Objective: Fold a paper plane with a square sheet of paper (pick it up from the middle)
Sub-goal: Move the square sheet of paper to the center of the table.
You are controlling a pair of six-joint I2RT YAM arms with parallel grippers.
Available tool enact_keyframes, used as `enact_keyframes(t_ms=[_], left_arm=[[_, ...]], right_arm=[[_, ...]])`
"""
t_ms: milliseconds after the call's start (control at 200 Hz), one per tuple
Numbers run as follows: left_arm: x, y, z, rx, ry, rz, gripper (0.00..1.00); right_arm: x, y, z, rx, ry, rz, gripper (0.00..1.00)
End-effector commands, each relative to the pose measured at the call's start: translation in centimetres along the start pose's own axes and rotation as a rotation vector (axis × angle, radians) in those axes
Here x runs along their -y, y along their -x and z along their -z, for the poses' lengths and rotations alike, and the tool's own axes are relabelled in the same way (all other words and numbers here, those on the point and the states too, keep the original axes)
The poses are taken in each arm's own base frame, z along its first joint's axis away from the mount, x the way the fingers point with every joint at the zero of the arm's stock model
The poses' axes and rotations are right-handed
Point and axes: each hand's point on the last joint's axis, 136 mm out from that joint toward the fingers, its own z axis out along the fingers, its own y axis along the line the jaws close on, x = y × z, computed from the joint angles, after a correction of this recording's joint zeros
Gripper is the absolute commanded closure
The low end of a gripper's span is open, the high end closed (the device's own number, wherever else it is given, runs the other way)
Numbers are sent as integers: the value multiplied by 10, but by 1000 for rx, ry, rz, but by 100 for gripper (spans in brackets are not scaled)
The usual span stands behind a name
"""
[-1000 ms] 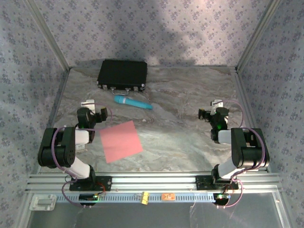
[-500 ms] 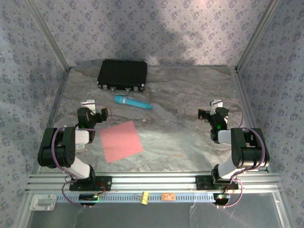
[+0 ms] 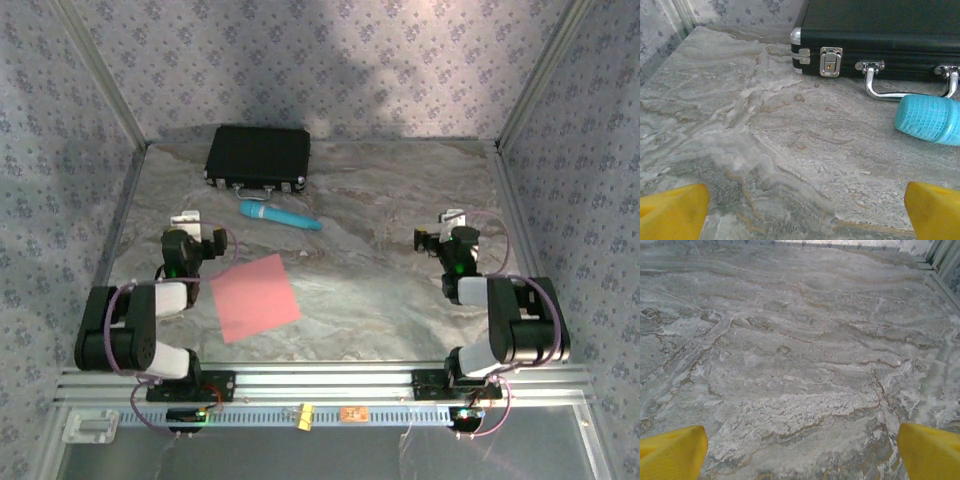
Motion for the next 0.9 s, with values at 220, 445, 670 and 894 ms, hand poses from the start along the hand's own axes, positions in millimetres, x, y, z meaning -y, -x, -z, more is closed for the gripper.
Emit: enact_keyframes(t_ms=[220, 445, 670, 894], left_arm=[[-48, 23, 58, -270, 354, 480, 0], [33, 13, 70, -457, -88, 661, 0], [92, -40, 100, -719, -181, 625, 0], [122, -92, 110, -863, -132, 514, 0]], right_arm=[[-6, 26, 46, -411, -32, -331, 1], [-84, 15, 81, -544, 392, -603, 1], [-116, -2, 105, -580, 470, -662, 1], [-122, 3, 107, -546, 472, -622, 1]])
